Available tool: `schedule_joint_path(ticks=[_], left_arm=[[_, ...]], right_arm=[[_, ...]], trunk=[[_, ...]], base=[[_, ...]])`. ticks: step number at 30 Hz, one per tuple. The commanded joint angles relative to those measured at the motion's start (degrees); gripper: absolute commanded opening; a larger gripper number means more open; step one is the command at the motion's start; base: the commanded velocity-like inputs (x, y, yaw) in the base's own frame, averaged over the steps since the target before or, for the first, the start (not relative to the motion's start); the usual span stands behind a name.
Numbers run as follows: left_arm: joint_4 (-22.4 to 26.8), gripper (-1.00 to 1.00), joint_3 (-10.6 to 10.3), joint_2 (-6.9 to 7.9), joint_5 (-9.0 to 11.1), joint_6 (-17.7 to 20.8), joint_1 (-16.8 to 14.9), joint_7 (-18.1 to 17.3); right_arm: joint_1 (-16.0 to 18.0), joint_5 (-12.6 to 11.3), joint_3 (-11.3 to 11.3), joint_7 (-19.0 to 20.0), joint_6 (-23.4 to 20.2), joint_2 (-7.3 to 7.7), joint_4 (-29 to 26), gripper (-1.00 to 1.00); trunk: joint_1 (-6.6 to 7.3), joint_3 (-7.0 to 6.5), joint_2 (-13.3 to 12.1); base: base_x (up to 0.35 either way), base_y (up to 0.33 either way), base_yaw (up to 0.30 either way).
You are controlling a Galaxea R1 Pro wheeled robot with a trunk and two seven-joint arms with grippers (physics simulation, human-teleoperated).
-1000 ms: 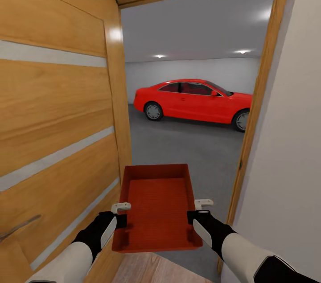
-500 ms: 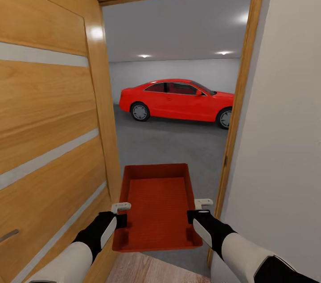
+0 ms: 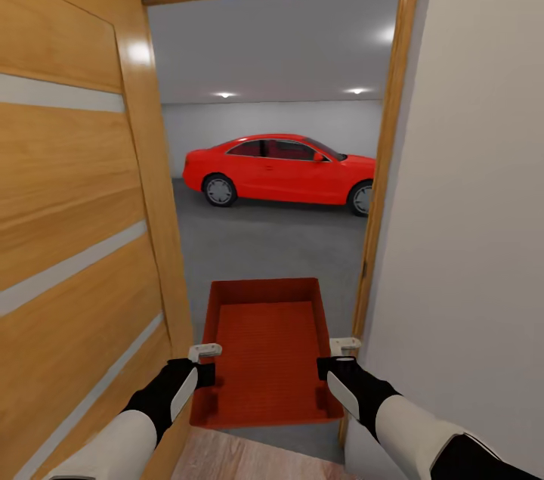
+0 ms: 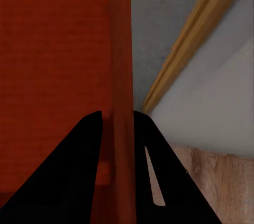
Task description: Move the two storage containers from the living room to the garage. In the garage, place one container on the floor and stack the other container on top of it (either order is fine).
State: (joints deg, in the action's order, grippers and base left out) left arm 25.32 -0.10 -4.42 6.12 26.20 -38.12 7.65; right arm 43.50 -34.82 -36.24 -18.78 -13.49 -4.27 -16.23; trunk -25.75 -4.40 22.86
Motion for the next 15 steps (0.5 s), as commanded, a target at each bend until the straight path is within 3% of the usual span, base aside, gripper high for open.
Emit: schedule_joint_path(ticks=[1, 12, 15], left_arm=[[0.1, -1.0, -0.4, 1.44, -1.5, 0.5, 0.1, 1.1], [0.1, -1.0, -0.4, 1.44, -1.5, 0.5, 0.1, 1.1], [0.2, -1.0, -0.4, 1.47, -1.5, 0.4, 0.1, 1.2]], right_arm=[[0.1, -0.3, 0.6, -0.5, -0.3, 0.05, -0.1, -1.0], [0.1, -0.3, 0.6, -0.5, -0.3, 0.05, -0.1, -1.0], [0.1, -0.2, 0.6, -0.5, -0.3, 0.05, -0.1, -1.0]], trunk=[[-0.03, 0.02, 0.1], [-0.03, 0.02, 0.1], [-0.03, 0.02, 0.1]], base=[[0.082, 0.261, -0.007], [0.099, 0.298, -0.001], [0.035, 0.129, -0.174]])
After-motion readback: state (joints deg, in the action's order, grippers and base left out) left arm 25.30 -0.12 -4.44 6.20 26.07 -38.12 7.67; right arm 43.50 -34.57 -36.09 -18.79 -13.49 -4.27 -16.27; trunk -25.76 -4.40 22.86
